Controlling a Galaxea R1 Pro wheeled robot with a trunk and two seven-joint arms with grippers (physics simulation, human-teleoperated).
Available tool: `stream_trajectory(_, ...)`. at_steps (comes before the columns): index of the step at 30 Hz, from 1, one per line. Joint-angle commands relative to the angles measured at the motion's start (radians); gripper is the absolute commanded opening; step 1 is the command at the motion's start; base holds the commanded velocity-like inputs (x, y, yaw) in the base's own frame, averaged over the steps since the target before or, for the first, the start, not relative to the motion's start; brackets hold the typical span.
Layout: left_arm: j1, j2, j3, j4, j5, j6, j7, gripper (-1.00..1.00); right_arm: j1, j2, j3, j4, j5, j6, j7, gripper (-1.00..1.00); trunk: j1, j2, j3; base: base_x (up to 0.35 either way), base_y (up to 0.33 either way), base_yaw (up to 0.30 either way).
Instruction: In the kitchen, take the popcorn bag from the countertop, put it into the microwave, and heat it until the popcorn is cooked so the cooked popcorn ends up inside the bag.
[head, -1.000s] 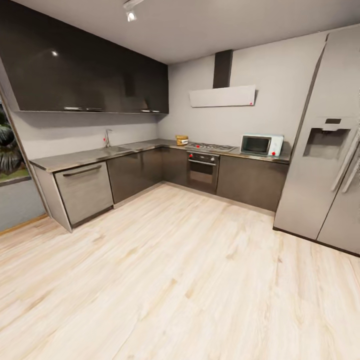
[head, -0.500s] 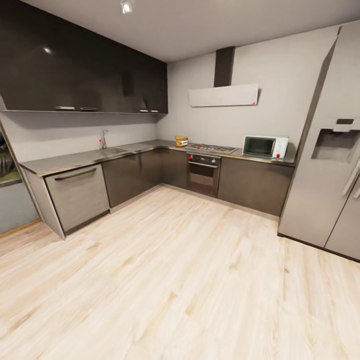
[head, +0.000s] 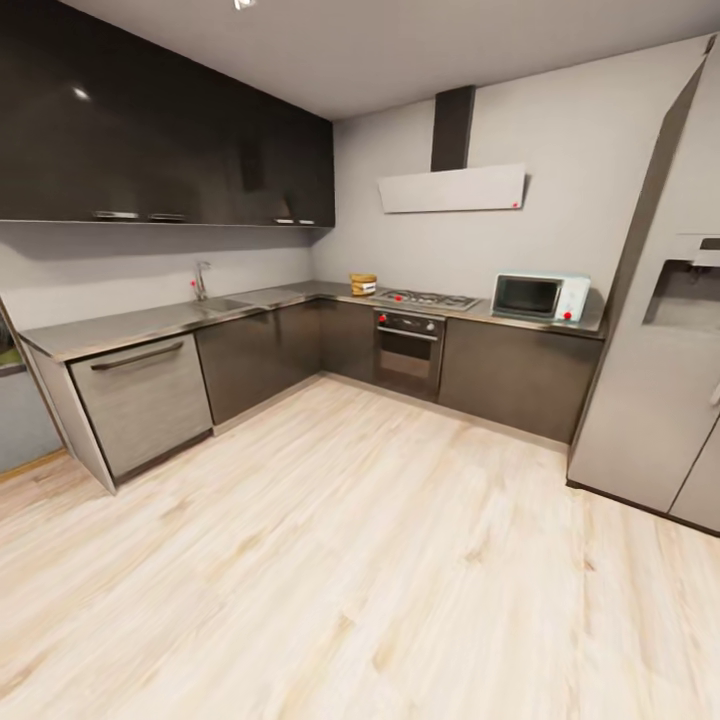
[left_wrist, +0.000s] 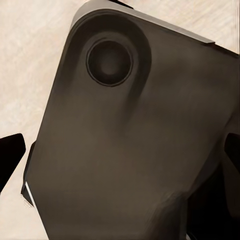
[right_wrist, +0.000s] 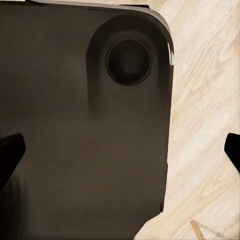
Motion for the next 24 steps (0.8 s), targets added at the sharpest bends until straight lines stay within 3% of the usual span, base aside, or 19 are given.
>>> stream_trajectory(1, 0.0, 0.0, -0.002, -0.001, 0.006, -0.001, 0.0, 1.0, 0.0, -0.001, 0.0, 0.002, 0.0, -0.004, -0.001, 1.0, 0.001, 0.0, -0.001, 0.322, 0.0, 0.0)
stream_trajectory(18, 0.0, 0.0, -0.002, -0.001, 0.006, -0.003, 0.007, 1.0, 0.0, 0.001, -0.001, 0.003, -0.003, -0.019, -0.003, 1.0, 0.001, 0.0, -0.001, 0.306, 0.0, 0.0)
stream_trajectory(24, 0.0, 0.001, -0.001, -0.001, 0.006, -0.002, 0.006, 1.0, 0.0, 0.0, -0.003, 0.003, -0.008, -0.018, -0.003, 1.0, 0.001, 0.0, -0.001, 0.054, 0.0, -0.178)
